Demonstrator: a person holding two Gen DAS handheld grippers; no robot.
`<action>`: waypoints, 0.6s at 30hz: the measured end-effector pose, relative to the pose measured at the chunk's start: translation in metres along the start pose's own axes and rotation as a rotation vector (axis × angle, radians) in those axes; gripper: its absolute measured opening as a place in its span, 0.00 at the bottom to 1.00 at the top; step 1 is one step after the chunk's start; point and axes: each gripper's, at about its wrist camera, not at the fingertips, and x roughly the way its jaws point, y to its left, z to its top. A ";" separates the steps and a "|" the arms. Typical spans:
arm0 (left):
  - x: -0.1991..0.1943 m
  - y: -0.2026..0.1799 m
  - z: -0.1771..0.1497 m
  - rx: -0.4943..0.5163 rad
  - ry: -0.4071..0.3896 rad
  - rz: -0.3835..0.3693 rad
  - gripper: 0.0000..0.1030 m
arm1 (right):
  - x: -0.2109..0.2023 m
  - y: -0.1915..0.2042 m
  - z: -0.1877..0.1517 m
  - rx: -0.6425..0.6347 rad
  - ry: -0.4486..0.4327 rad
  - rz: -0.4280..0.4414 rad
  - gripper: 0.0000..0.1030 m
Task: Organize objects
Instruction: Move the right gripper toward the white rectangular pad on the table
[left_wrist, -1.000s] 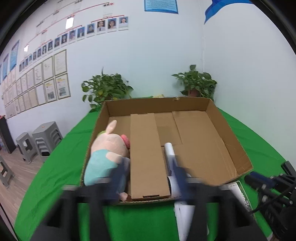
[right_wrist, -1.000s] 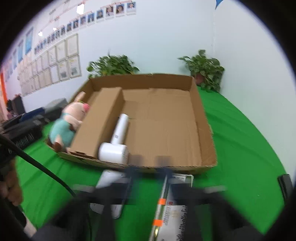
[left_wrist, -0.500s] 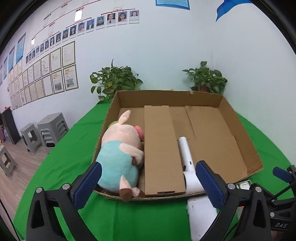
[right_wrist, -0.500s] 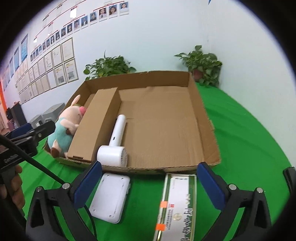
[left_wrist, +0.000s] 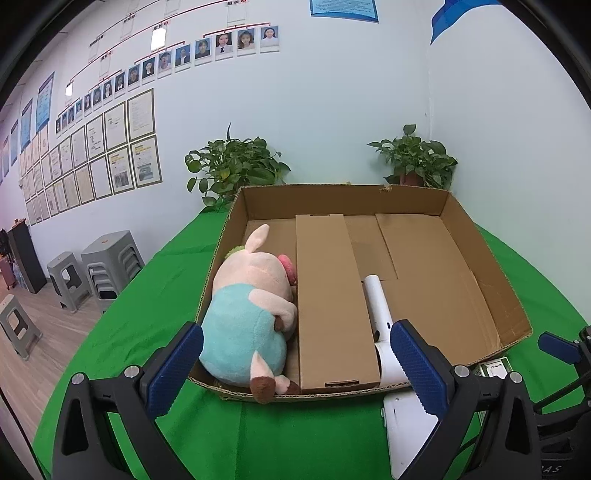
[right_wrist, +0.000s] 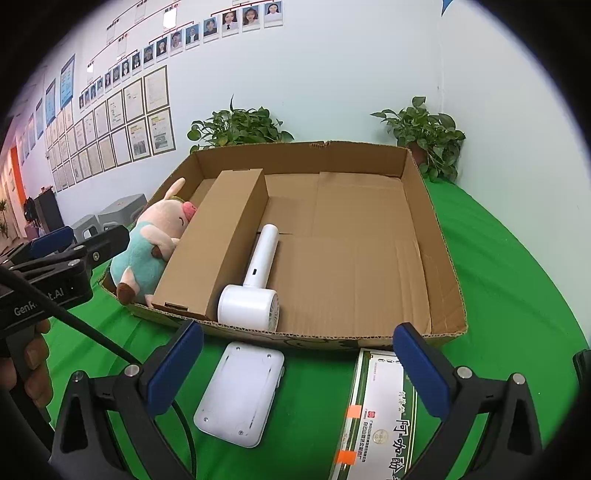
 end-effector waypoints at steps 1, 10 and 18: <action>0.001 -0.002 0.000 0.005 0.006 -0.002 0.99 | 0.000 0.000 -0.002 0.001 0.005 -0.002 0.99; 0.013 -0.003 -0.008 0.013 0.075 -0.047 0.99 | 0.004 -0.003 -0.015 0.019 0.045 0.074 0.99; 0.014 0.023 -0.004 0.006 0.115 -0.142 0.99 | -0.023 0.026 -0.024 -0.113 0.010 0.317 0.99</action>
